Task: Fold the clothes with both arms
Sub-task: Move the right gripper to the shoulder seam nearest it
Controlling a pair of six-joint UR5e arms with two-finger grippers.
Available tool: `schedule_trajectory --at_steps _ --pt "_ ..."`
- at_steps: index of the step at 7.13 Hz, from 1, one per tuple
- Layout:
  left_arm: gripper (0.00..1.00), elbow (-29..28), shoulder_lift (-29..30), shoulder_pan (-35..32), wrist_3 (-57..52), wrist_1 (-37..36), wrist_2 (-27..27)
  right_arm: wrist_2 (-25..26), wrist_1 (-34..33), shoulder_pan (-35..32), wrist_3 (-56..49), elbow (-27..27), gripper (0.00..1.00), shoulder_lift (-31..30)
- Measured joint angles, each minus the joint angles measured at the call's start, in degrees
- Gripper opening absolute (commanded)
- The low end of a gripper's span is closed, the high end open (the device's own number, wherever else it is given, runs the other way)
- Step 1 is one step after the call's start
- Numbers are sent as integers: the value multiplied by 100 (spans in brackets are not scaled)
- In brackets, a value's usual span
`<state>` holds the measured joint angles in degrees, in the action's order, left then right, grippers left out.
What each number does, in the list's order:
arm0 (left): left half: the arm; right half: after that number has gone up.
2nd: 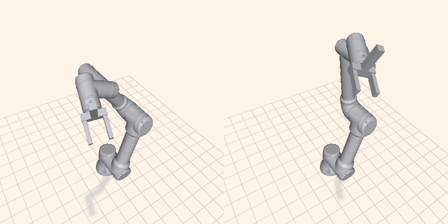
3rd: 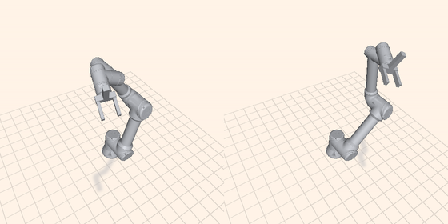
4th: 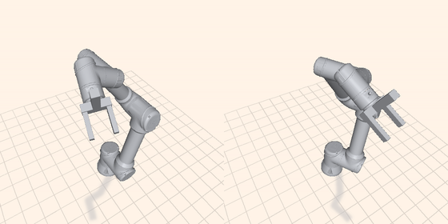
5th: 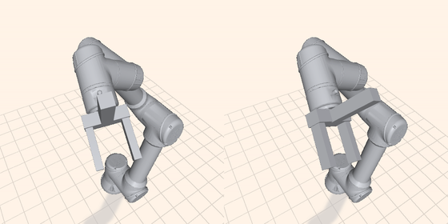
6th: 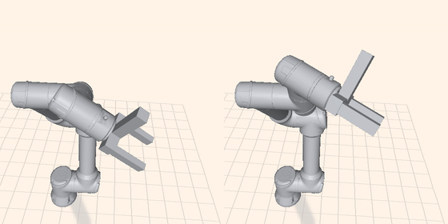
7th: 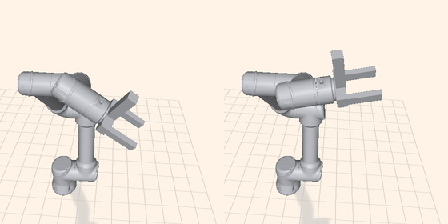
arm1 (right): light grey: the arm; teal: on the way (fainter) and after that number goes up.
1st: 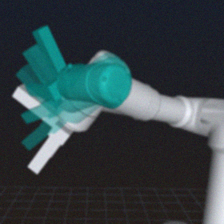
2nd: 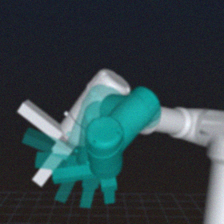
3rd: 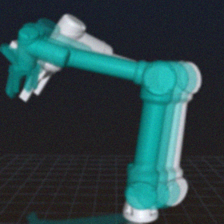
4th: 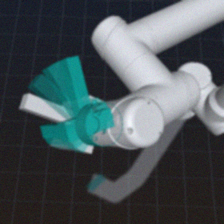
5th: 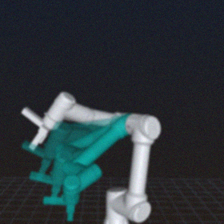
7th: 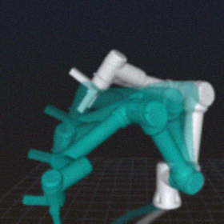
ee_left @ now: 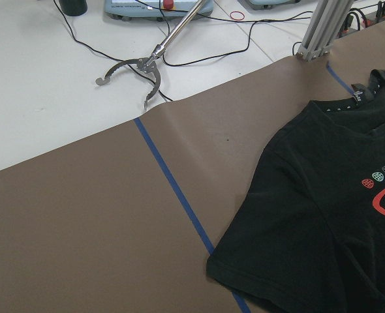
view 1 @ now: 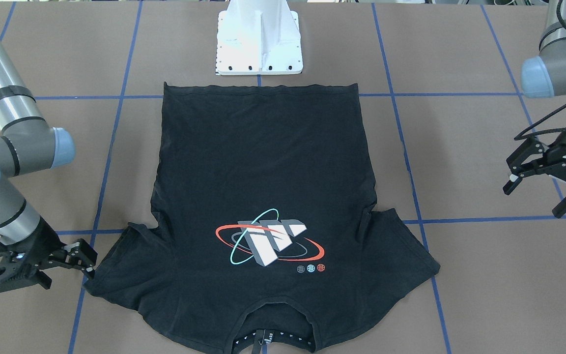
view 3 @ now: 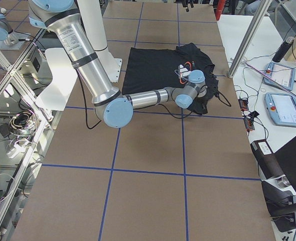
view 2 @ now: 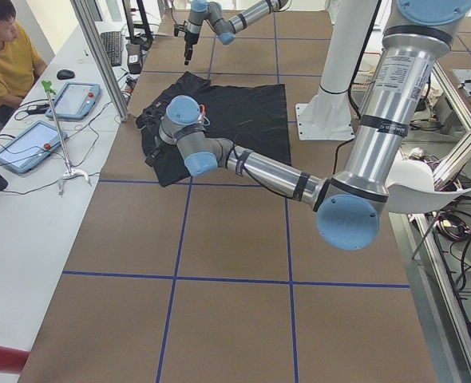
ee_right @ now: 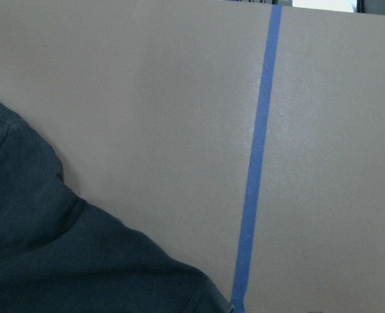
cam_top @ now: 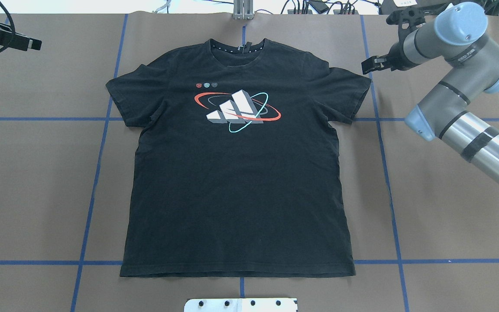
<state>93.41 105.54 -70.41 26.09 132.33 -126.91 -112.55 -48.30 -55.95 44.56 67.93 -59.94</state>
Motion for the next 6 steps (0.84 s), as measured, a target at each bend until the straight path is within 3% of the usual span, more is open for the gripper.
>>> schedule_trajectory --at_steps 4,6 --pt "100 -7 1 8 -5 0 0 288 420 224 69 -527 65 183" --pt "100 -13 1 15 -7 3 0 359 433 255 68 -684 51 296"
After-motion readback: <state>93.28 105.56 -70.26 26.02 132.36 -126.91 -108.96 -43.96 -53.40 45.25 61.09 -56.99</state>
